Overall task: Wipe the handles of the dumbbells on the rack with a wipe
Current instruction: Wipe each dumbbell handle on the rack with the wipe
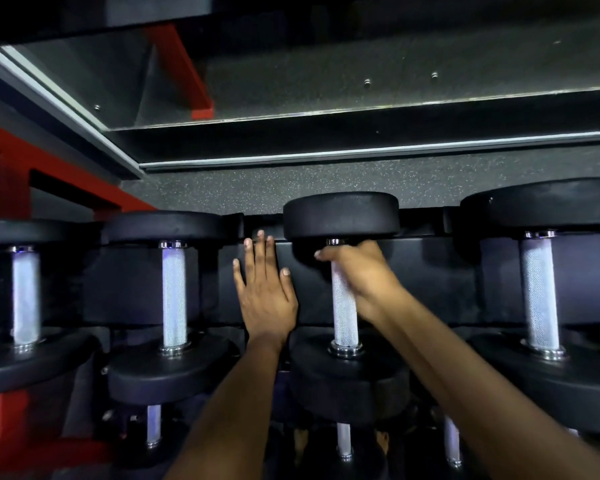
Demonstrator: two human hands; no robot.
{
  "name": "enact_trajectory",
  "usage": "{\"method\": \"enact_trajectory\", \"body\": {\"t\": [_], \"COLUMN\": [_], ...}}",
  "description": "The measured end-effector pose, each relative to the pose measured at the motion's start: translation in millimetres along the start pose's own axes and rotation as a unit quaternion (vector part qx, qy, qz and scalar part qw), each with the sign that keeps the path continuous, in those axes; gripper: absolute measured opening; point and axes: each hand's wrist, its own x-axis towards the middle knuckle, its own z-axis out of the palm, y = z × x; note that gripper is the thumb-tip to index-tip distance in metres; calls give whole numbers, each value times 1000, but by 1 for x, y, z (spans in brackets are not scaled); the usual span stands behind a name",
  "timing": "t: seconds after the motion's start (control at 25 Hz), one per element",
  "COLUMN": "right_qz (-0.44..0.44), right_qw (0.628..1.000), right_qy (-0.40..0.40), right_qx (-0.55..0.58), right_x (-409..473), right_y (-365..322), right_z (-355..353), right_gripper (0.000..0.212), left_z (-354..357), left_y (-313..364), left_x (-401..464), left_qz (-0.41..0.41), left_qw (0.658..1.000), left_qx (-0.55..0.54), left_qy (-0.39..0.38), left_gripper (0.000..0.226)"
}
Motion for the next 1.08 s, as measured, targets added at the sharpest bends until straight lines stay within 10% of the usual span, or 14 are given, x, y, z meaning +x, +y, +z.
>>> {"method": "enact_trajectory", "body": {"t": [0.24, 0.36, 0.44, 0.56, 0.64, 0.92, 1.08], "right_qz": [-129, -272, -489, -667, -645, -454, -611], "right_qw": [957, 910, 747, 287, 148, 163, 224], "right_qy": [200, 136, -11, -180, -211, -229, -149], "right_qx": [-164, -281, -451, -664, -720, -845, -745], "right_x": [-9, -41, -42, 2, 21, 22, 11], "right_y": [3, 7, 4, -16, -36, -18, -34], "right_z": [-37, -27, -14, -15, -46, -16, -63], "right_gripper": [18, 12, 24, 37, 40, 48, 43], "left_z": [0, -1, -1, 0, 0, 3, 2], "left_y": [0, 0, -1, -3, -3, -4, -6], "left_x": [1, 1, 1, 2, 1, 2, 0], "left_qz": [2, 4, 12, 23, 18, 17, 18], "left_qw": [1000, 1000, 1000, 1000, 999, 999, 999], "left_qx": [-10, -15, -15, -17, -34, -48, -49], "left_qy": [-2, -6, -6, -7, -10, -10, -15], "left_gripper": [58, 58, 58, 59, 58, 58, 58]}}
